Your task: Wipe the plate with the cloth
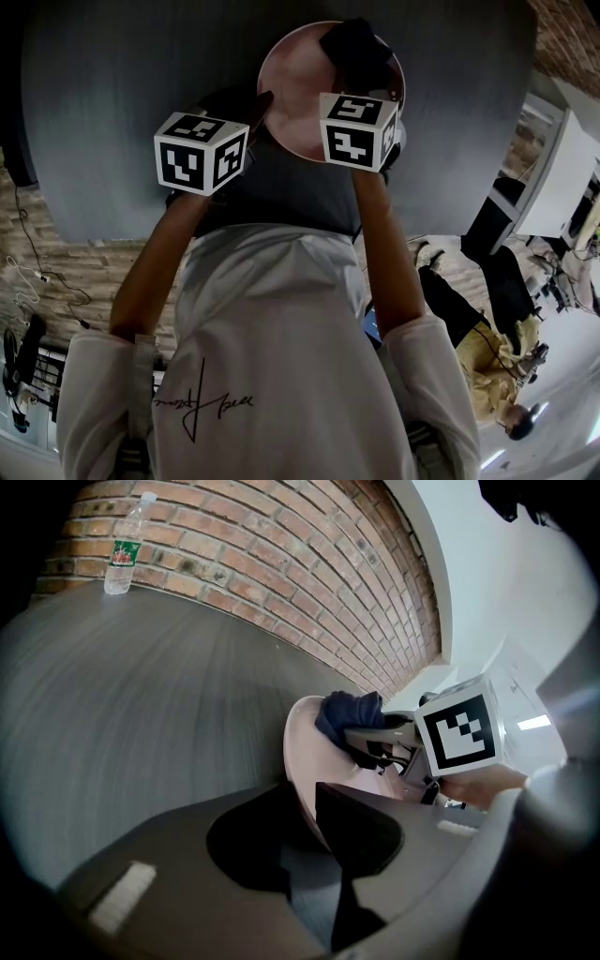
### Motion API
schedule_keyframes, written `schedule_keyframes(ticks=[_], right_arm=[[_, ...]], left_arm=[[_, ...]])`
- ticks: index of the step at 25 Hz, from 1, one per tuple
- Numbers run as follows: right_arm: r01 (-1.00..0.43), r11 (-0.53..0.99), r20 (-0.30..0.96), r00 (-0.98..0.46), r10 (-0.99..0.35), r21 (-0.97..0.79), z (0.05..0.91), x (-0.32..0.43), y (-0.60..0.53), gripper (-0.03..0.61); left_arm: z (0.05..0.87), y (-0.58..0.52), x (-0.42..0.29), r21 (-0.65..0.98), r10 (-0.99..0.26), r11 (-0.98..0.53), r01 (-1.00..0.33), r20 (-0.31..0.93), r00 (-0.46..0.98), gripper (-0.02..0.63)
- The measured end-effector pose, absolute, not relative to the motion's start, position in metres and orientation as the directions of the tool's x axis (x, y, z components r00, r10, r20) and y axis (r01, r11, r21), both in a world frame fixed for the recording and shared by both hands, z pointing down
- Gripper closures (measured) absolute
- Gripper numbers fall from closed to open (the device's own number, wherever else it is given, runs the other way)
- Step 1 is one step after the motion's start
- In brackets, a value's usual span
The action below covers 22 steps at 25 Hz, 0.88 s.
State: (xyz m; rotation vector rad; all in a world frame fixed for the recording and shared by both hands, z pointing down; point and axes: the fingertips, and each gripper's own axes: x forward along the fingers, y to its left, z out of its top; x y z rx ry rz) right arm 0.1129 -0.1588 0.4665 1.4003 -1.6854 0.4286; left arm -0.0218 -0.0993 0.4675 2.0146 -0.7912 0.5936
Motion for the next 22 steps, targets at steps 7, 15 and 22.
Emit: schedule_keyframes(ticks=[7, 15, 22], right_arm=[[-0.913, 0.328, 0.797, -0.004, -0.604, 0.243, 0.470, 0.103, -0.156, 0.460], [-0.911, 0.344, 0.800, -0.027, -0.599, 0.226, 0.473, 0.095, -0.157, 0.460], [-0.906, 0.369, 0.798, -0.060, -0.599, 0.209, 0.475, 0.085, -0.159, 0.460]], left_arm=[[0.468, -0.098, -0.020, 0.554, -0.301, -0.429, -0.714, 0.657, 0.691, 0.517], [0.469, -0.100, -0.016, 0.566, -0.296, -0.426, -0.706, 0.650, 0.700, 0.517], [0.470, -0.102, -0.011, 0.573, -0.297, -0.420, -0.703, 0.646, 0.703, 0.517]])
